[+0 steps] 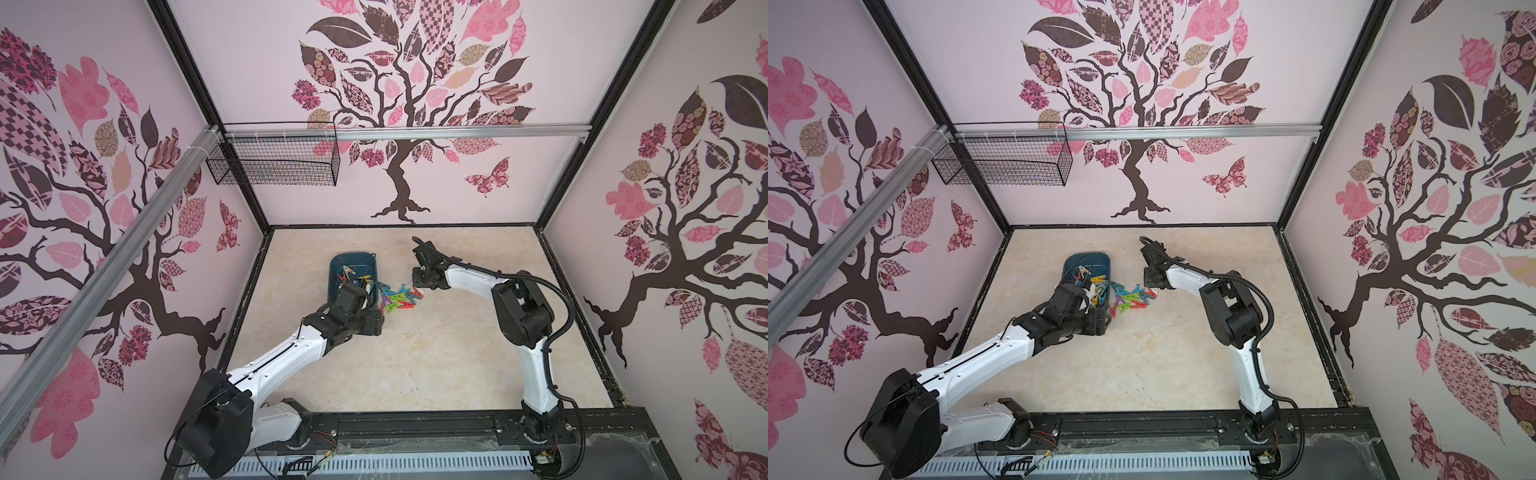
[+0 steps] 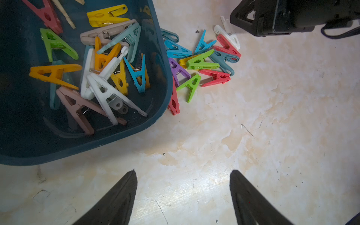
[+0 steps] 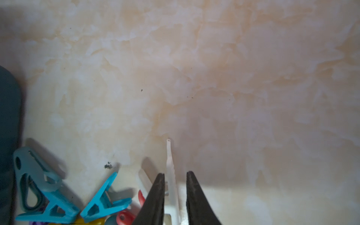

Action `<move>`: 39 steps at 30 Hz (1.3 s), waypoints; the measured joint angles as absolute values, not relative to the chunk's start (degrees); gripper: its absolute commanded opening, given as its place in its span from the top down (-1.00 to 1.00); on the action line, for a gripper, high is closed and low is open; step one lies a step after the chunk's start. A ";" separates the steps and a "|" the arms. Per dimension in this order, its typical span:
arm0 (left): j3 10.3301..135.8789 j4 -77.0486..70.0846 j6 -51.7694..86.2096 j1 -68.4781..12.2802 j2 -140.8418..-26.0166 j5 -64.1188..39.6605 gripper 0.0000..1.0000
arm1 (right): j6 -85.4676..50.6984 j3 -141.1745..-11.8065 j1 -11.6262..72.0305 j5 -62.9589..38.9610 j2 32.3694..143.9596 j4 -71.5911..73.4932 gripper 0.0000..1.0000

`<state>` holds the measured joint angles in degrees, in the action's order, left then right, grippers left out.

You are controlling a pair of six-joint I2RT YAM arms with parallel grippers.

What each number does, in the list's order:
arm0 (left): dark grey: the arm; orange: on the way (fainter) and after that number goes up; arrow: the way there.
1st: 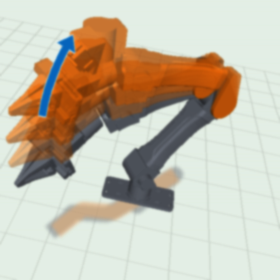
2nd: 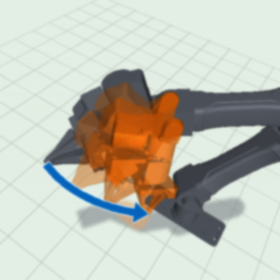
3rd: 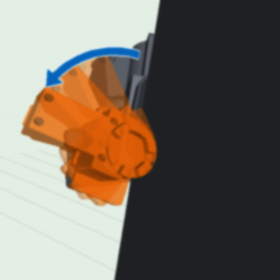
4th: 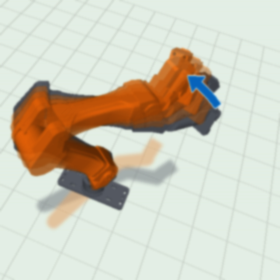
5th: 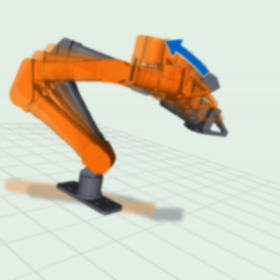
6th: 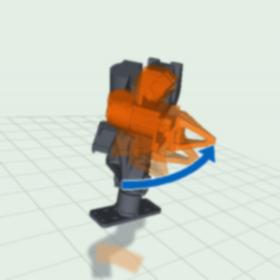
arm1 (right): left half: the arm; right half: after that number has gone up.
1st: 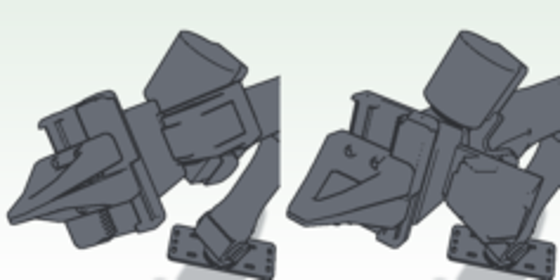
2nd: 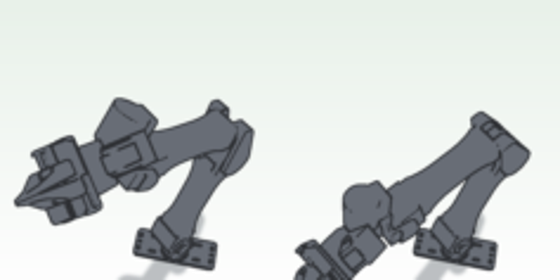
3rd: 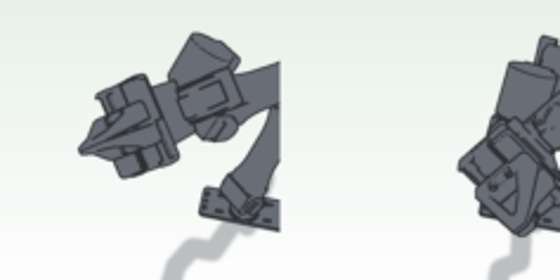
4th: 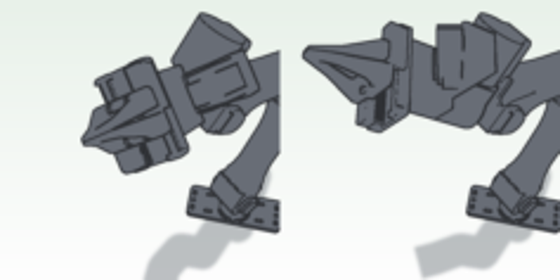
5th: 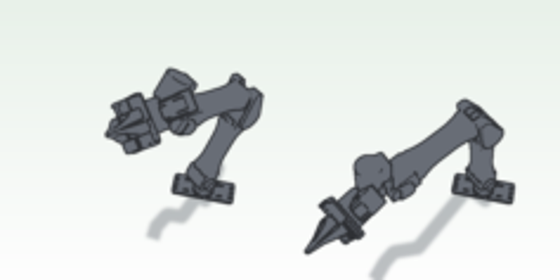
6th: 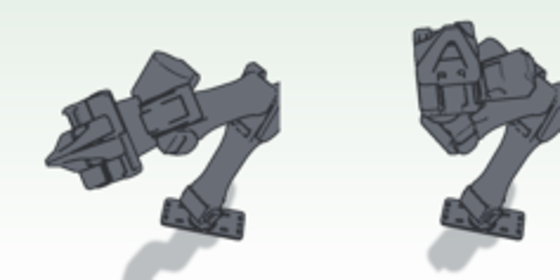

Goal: Put the clothespins into the storage box
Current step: Pick up the clothespin from the center of the board, then place the clothespin in the storage box.

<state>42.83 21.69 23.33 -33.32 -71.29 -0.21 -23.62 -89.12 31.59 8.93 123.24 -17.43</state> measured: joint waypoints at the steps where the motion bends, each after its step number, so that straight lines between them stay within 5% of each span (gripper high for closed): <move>1: 42.83 21.45 23.31 -33.32 -71.29 -0.14 -0.58 | -23.49 -89.12 31.59 8.95 123.33 -17.26 0.57; 14: 42.57 22.24 24.18 -33.30 -69.43 -0.51 -0.57 | -23.64 -88.09 31.59 8.36 124.95 -15.44 0.87; 26: 38.54 24.91 30.09 -27.20 -59.48 2.26 -0.57 | -27.24 -82.35 38.57 7.07 118.26 -18.41 0.87; 39: 38.33 30.33 33.52 -24.23 -56.66 5.04 -0.60 | -33.23 -108.40 44.82 0.91 124.18 -17.50 0.79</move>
<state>38.33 30.33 33.52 -24.23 -56.66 5.04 -33.23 -108.40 44.82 0.91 124.18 -17.50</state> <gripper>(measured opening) 0.803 0.086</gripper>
